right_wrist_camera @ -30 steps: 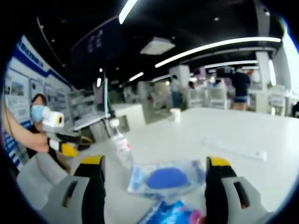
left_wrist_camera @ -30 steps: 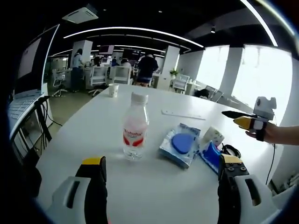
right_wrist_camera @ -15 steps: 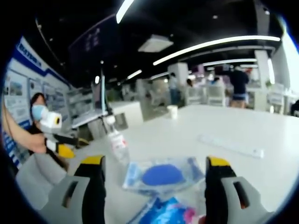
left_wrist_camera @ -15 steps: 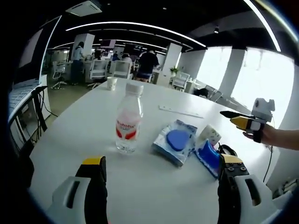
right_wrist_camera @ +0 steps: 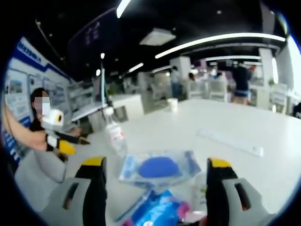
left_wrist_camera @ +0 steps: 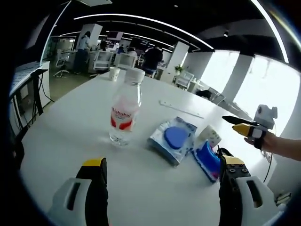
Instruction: Arrange the tabletop items into an orderly group along one side of the table until the central work area is clear of visible clutter.
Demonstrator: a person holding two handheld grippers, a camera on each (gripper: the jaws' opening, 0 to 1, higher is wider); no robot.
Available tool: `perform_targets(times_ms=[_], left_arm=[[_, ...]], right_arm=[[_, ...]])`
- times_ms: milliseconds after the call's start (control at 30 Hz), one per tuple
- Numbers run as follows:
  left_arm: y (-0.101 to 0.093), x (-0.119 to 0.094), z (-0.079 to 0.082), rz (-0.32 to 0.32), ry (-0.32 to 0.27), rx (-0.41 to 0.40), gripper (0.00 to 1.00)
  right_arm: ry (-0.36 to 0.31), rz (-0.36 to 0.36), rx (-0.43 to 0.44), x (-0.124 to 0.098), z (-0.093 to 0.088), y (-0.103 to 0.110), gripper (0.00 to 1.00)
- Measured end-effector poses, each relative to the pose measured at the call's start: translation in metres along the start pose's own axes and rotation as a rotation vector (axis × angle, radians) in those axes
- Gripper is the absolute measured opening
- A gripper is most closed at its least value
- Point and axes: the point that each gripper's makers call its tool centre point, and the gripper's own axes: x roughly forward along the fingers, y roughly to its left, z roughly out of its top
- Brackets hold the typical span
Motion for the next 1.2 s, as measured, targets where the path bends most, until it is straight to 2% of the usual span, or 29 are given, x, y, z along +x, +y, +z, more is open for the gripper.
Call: perform_targets(times_ms=[333,867,1200], left_arm=[[-0.001,0.008,-0.003,-0.010,0.008,-0.023,0.97],[-0.004,0.013,-0.007,0.001,0.030,0.053,0.97],[-0.009,0.018,-0.016,0.004,0.053,0.025,0.97]], right_arm=[[0.024,0.021,-0.002,0.013,-0.003,-0.003,0.84],[0.060,0.037,-0.003,0.020,-0.005,-0.012,0.84],[0.071,0.036,0.006,0.020,-0.011,-0.018,0.83]])
